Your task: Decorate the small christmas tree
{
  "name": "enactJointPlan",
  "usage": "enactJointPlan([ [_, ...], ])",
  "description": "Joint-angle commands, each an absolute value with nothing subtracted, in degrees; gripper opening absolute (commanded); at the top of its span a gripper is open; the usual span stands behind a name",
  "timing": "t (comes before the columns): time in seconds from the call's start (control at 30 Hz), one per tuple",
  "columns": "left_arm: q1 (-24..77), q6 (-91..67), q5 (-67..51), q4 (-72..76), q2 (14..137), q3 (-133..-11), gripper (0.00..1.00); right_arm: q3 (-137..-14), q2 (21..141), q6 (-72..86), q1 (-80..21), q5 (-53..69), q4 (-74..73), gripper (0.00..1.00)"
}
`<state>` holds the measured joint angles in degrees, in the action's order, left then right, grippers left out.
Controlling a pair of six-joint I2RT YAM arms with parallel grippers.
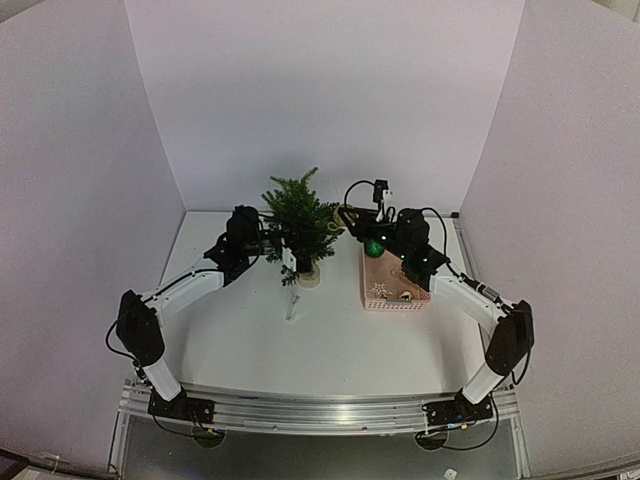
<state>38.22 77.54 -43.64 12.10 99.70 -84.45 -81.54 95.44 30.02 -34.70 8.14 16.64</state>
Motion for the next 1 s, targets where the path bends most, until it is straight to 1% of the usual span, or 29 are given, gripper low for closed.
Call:
enactJointPlan([
  [0.0, 38.98, 82.91, -44.03, 13.91, 100.24, -88.3, 0.41, -81.27, 93.14, 28.98, -35.02, 8.57, 19.1, 0.0],
  [0.07, 39.24, 84.38, -42.94, 14.26, 100.78, -88.89, 0.39, -81.36, 93.33, 28.74, -34.98, 8.62, 19.25, 0.0],
  [0.23, 39.55, 85.7, -39.04, 15.94, 103.03, -90.91, 0.27, -81.65, 93.78, 28.65, -34.99, 9.1, 19.6, 0.0],
  [0.37, 39.55, 86.28, -37.46, 14.09, 103.34, -91.17, 0.22, -81.64, 93.69, 28.59, -34.99, 9.12, 19.77, 0.0],
  [0.7, 39.55, 85.78, -34.76, 15.61, 104.37, -91.9, 0.18, -81.12, 93.36, 28.74, -34.98, 9.47, 20.21, 0.0],
  [0.97, 39.57, 85.78, -34.15, 16.45, 104.46, -91.39, 0.02, -80.7, 93.3, 28.83, -34.98, 9.31, 20.46, 0.0],
])
